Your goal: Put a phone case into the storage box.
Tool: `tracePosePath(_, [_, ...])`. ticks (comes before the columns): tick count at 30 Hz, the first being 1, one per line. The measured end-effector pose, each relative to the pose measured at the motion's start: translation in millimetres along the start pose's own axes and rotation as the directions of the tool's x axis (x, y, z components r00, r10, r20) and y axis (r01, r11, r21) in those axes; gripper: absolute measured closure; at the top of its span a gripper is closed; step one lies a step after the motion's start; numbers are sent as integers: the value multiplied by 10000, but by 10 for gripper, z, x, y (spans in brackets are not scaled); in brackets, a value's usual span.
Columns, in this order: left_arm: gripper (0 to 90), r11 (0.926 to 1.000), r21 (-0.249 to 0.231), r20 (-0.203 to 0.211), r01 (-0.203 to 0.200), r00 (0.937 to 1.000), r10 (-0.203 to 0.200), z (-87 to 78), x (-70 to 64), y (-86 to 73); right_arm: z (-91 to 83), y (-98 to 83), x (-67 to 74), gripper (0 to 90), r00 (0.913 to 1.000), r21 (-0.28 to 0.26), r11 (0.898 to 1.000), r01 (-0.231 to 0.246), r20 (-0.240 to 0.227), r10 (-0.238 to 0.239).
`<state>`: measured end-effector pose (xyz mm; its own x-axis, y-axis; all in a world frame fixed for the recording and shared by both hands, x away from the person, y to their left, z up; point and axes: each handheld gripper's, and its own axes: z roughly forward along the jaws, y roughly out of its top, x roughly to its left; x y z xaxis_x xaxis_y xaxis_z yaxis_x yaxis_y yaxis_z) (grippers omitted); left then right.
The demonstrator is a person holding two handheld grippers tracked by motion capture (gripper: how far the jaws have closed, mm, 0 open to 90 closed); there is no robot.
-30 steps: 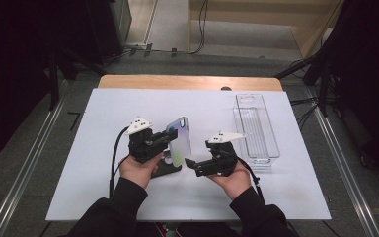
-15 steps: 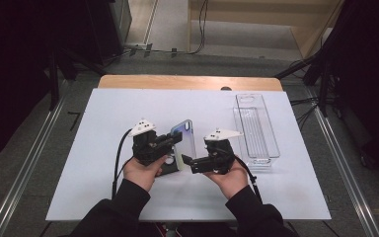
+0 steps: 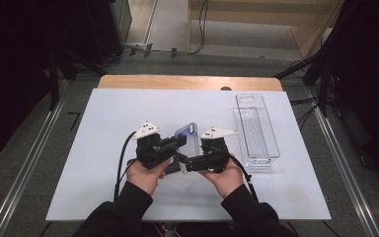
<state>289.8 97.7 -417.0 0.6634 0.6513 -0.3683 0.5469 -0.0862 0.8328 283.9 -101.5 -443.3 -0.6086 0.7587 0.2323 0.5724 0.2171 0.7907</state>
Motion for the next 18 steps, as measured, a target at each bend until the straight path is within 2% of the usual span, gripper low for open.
tracePosePath(8, [805, 10000, 95, 3, -26, 10000, 26, 13, -45, -24, 24, 12, 13, 0, 10000, -19, 10000, -33, 24, 33])
tracePosePath(10, [805, 9999, 109, 60, 15, 10000, -15, 18, -53, -28, 18, 11, 9, 44, 10000, -71, 10000, -62, 6, 62])
tracePosePath(12, [805, 9999, 122, 72, 23, 10000, -24, 24, -52, -28, 9, 15, 6, 48, 9999, -125, 9999, -118, 10, 118])
tracePosePath(13, [805, 9999, 124, 63, 32, 10000, -32, 27, -50, -28, 7, 15, 5, 90, 10000, -132, 9999, -92, 9, 92])
tracePosePath(14, [804, 9999, 139, 63, 71, 10000, -72, 26, -45, -26, 0, 13, -1, 140, 9998, -193, 9998, -15, -180, 12])
tracePosePath(18, [803, 9998, 121, 127, 140, 9998, -141, 20, -38, -21, -10, 15, 15, 143, 9999, -250, 9997, 8, -150, -12])
